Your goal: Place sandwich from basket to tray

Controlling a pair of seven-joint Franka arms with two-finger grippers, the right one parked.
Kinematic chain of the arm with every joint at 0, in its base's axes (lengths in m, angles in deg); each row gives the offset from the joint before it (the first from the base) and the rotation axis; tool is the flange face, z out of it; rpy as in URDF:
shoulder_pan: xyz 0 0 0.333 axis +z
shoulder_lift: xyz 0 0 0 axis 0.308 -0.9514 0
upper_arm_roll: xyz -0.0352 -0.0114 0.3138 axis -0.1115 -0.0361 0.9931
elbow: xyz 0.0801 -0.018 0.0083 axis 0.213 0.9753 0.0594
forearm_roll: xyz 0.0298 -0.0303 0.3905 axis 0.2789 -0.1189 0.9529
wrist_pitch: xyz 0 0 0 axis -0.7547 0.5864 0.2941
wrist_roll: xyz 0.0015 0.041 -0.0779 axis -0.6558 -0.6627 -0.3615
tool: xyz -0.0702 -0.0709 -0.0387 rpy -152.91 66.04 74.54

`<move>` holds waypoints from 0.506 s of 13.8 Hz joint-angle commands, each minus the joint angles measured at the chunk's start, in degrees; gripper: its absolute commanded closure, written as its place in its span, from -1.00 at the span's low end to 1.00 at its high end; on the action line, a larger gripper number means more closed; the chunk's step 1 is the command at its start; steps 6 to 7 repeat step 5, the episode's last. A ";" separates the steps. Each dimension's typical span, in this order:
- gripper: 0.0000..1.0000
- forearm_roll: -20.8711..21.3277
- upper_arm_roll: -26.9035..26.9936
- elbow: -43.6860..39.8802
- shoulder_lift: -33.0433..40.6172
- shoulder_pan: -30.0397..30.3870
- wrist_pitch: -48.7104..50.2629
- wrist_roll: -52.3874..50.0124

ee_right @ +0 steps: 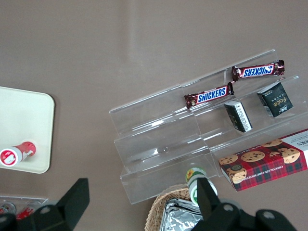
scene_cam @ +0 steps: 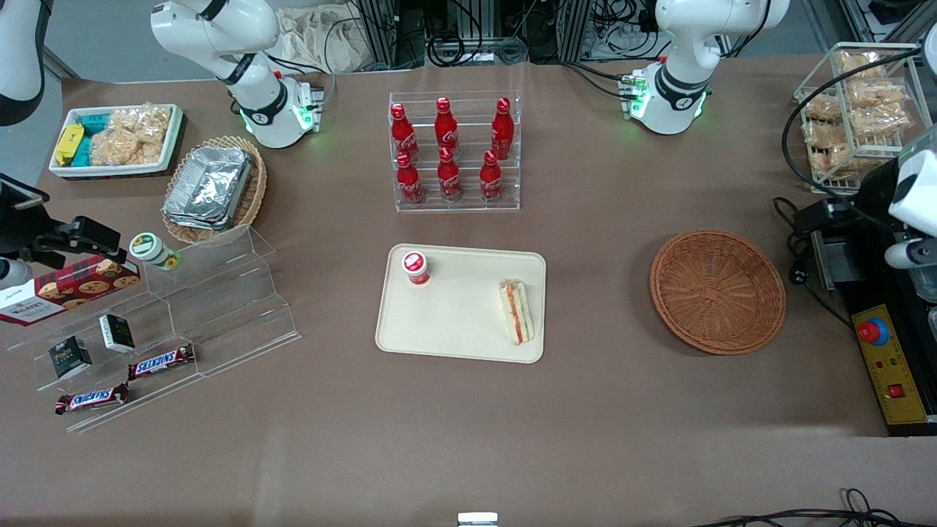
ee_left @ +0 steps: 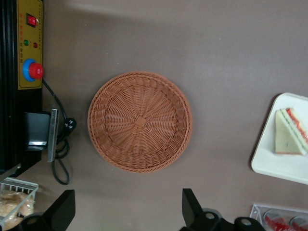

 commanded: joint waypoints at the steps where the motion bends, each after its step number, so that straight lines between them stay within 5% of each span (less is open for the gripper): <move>1: -1.00 0.10 1.13 0.83 1.80 -1.05 1.93 3.63; 7: -1.00 0.02 1.21 -2.61 0.82 -0.97 4.14 4.79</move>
